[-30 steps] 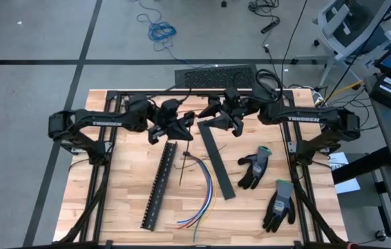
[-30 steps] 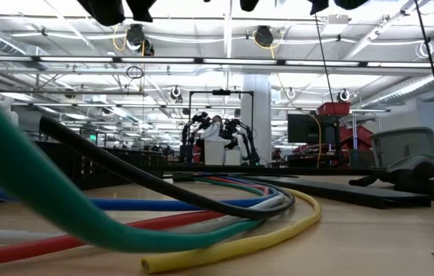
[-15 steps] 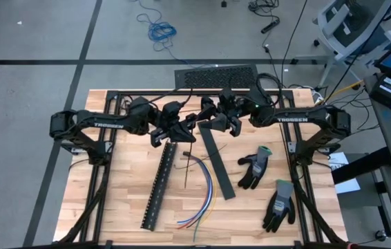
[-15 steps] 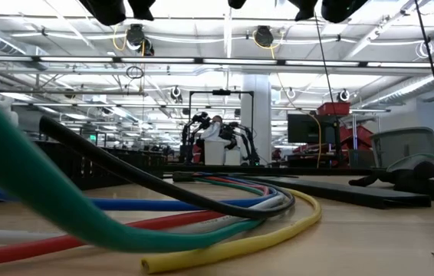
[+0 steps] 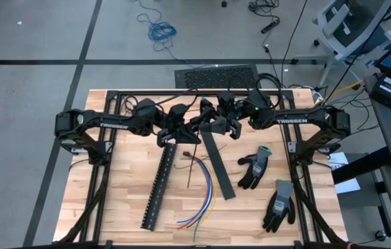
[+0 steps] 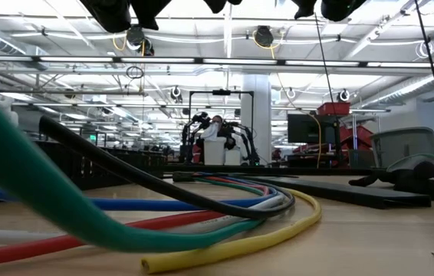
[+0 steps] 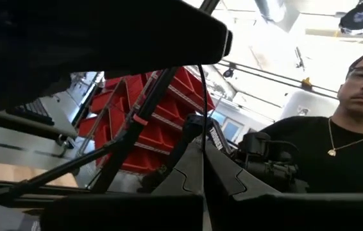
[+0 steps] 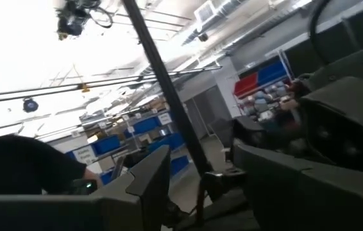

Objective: Ziptie cables
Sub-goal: Wrap the black zip tie on the cables

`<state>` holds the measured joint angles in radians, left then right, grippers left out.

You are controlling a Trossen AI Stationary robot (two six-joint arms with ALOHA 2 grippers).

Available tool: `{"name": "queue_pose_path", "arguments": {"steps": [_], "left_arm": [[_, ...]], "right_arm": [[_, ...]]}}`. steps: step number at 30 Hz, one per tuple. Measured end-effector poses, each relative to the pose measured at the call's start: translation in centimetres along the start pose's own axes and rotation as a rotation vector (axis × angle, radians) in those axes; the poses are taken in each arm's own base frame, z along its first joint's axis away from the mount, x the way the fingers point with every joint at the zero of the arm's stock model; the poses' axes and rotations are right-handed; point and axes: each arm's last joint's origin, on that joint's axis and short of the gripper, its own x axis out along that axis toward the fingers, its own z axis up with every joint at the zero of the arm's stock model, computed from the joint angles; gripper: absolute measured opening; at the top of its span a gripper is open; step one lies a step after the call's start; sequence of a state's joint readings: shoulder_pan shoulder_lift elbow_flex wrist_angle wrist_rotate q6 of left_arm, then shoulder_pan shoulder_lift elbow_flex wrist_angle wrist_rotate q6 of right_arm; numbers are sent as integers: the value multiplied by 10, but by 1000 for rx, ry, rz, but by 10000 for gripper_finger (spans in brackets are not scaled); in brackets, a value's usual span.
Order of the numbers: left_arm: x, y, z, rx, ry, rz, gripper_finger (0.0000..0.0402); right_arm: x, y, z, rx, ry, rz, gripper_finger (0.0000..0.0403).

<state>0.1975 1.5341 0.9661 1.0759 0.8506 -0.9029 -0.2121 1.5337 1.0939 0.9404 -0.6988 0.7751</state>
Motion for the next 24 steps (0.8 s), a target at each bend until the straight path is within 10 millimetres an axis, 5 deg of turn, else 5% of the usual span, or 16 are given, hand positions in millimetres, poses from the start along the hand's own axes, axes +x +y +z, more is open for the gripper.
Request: {"name": "queue_pose_path", "arguments": {"steps": [24], "left_arm": [[-8, -2, 13, 39, -123, 13, 0]], "right_arm": [[10, 13, -4, -80, -52, 35, 164]]}}
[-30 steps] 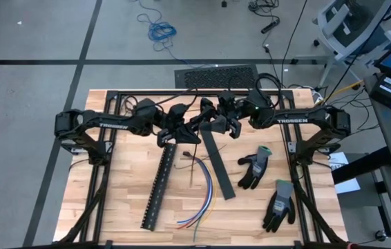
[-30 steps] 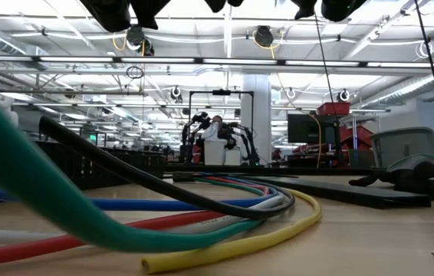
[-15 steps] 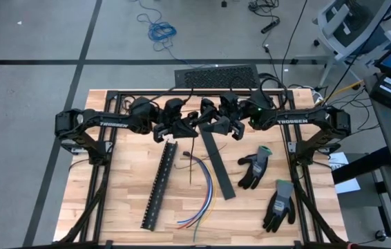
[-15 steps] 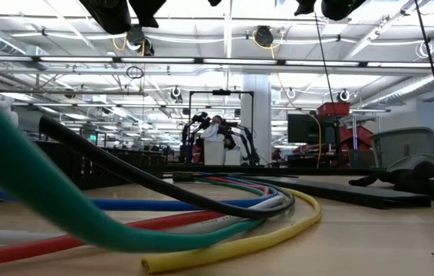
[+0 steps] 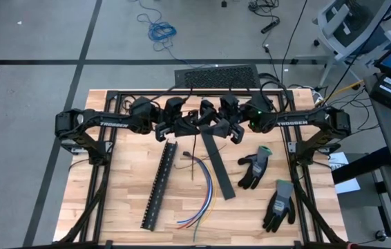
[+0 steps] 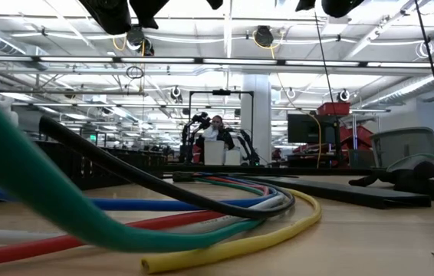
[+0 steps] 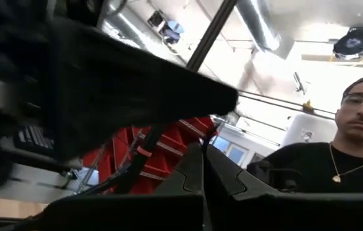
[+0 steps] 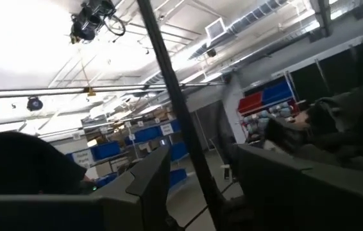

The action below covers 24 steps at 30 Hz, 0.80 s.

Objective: Ziptie cables
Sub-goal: Wrap the black zip tie on the cables

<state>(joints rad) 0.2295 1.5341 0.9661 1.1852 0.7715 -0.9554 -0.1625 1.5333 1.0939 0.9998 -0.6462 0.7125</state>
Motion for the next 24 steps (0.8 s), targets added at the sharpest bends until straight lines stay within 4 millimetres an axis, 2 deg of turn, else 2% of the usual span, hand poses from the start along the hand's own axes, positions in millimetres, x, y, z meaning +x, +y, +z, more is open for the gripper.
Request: {"name": "queue_pose_path", "arguments": {"steps": [4, 11, 18, 24], "left_arm": [[-1, 1, 1, -2, -10, 7, 0], [0, -1, 1, -2, -10, -2, 0], [0, -15, 7, -34, -52, -122, 0], [6, -25, 3, -90, -34, -197, 0]], "right_arm": [[2, 3, -2, -7, 9, 22, 164], [1, -1, -2, -6, -2, -36, 164], [-2, 4, 2, 23, 74, 108, 164], [-5, 2, 3, 23, 105, 133, 164]]}}
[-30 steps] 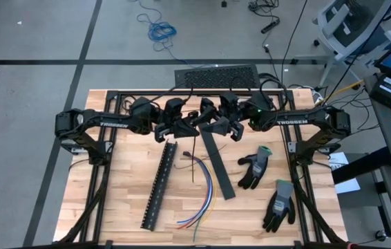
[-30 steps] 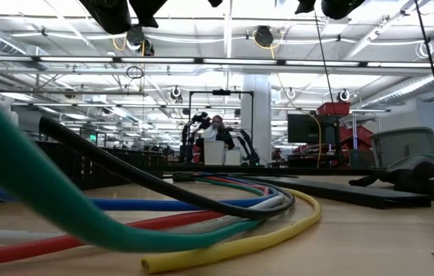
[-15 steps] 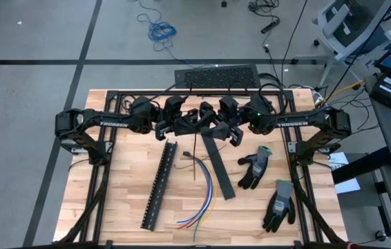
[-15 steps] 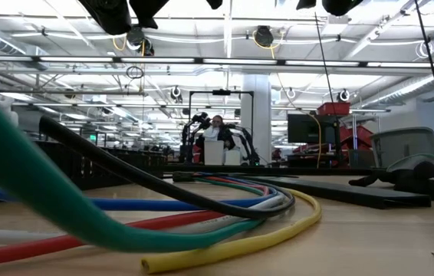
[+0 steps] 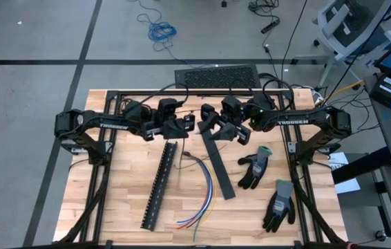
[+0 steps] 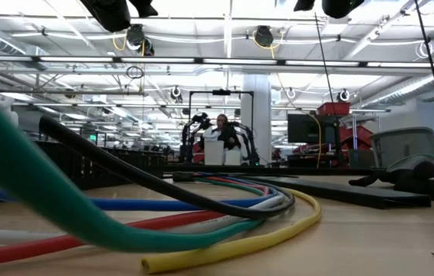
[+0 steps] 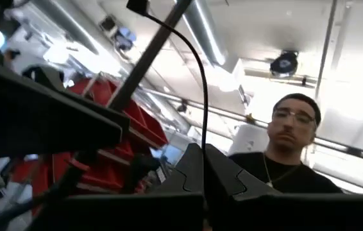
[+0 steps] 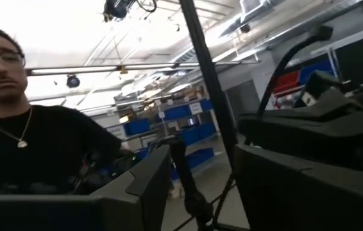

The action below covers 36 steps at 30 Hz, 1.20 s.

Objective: Ziptie cables
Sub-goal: Wrap the black zip tie on the cables

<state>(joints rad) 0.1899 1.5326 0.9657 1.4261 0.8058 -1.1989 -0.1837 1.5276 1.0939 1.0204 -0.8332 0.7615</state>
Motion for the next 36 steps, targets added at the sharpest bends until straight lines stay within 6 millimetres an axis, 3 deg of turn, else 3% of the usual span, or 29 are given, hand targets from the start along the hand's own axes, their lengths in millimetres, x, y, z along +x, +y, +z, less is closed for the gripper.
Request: {"name": "queue_pose_path", "arguments": {"steps": [4, 8, 13, 20, 23, 26, 29, 36], "left_arm": [[1, -1, -2, -28, 27, -13, 0], [3, -1, -5, -136, 68, -34, 0], [8, -14, -1, -103, 38, -118, 0], [25, 9, -16, -227, 123, -119, 0], [29, 20, -23, -245, 178, -131, 0], [24, 35, -30, -270, 207, -98, 0], [12, 48, -24, -273, 188, -49, 0], [-20, 59, 7, -117, 163, 43, 0]], "right_arm": [[2, 3, -2, 33, 29, 35, 164], [-4, 5, -1, 232, 172, 137, 164], [-11, 17, 8, 275, 292, 208, 164], [-32, -16, 2, 186, 211, -169, 164], [-33, -20, -5, 179, 237, -218, 164], [-29, -14, -5, 175, 245, -192, 164], [-29, -4, 0, 161, 247, -174, 164], [-66, 28, 24, 137, 296, -414, 164]]}}
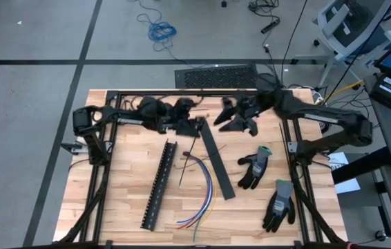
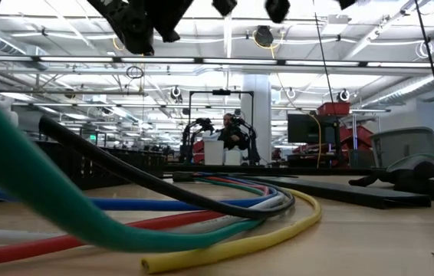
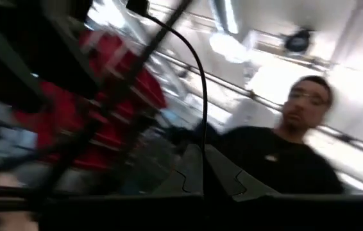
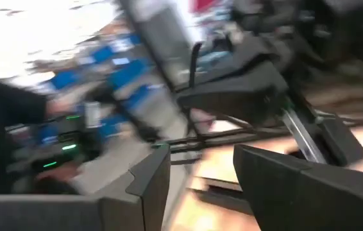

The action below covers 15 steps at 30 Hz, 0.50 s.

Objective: Ziptie cables
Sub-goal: Wrap the black zip tie on the cables

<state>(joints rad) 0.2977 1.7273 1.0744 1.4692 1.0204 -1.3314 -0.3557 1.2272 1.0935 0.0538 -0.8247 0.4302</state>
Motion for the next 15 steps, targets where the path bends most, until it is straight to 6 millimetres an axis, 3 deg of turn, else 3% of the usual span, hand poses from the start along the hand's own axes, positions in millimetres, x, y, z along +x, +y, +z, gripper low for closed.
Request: {"name": "queue_pose_path", "arguments": {"steps": [4, 8, 11, 15], "left_arm": [[-19, 18, 10, 141, -30, 238, 0], [-37, 31, 10, 360, -78, 746, 0], [-37, 20, 18, 534, -82, 1037, 0], [-19, -4, 31, 765, -86, 1152, 0]], "right_arm": [[-24, 18, -4, 15, -24, -263, 164], [-26, 38, -13, 40, -44, -476, 164], [-18, 45, -23, 35, -39, -647, 164], [1, 42, -37, -20, -45, -921, 164]]}}
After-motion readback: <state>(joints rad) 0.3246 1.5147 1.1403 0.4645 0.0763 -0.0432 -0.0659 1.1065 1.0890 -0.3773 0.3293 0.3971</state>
